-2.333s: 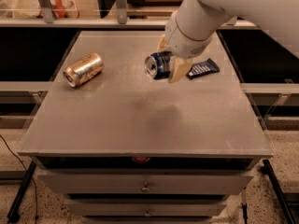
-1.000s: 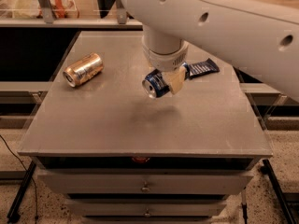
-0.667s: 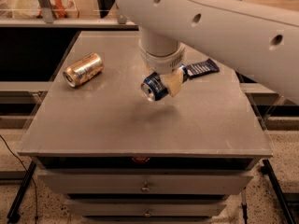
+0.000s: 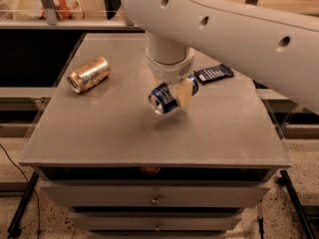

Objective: Knock pepsi can over

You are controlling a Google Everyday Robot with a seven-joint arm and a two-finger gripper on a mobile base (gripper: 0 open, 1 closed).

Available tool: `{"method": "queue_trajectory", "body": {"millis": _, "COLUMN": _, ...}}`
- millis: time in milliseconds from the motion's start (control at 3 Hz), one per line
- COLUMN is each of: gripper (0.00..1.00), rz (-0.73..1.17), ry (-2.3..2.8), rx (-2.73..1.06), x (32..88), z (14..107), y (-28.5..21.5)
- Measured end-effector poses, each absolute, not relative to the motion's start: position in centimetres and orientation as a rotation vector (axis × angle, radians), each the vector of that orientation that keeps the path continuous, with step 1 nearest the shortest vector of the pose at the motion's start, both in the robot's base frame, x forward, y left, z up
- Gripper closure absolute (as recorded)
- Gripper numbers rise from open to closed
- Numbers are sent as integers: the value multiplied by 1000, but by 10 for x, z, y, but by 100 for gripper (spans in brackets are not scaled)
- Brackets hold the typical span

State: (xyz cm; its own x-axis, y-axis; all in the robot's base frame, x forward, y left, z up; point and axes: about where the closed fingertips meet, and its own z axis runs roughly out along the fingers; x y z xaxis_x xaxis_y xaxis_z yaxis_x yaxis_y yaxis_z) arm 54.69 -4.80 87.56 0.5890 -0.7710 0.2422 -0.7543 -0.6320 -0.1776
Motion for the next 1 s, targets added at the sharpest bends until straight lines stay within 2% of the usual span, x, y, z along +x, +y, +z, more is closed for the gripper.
{"method": "queue_trajectory", "body": {"millis": 1000, "gripper": 14, "rz": -397, "ry": 1348, "rx": -2779, "x": 543, "z": 866, "y": -44}}
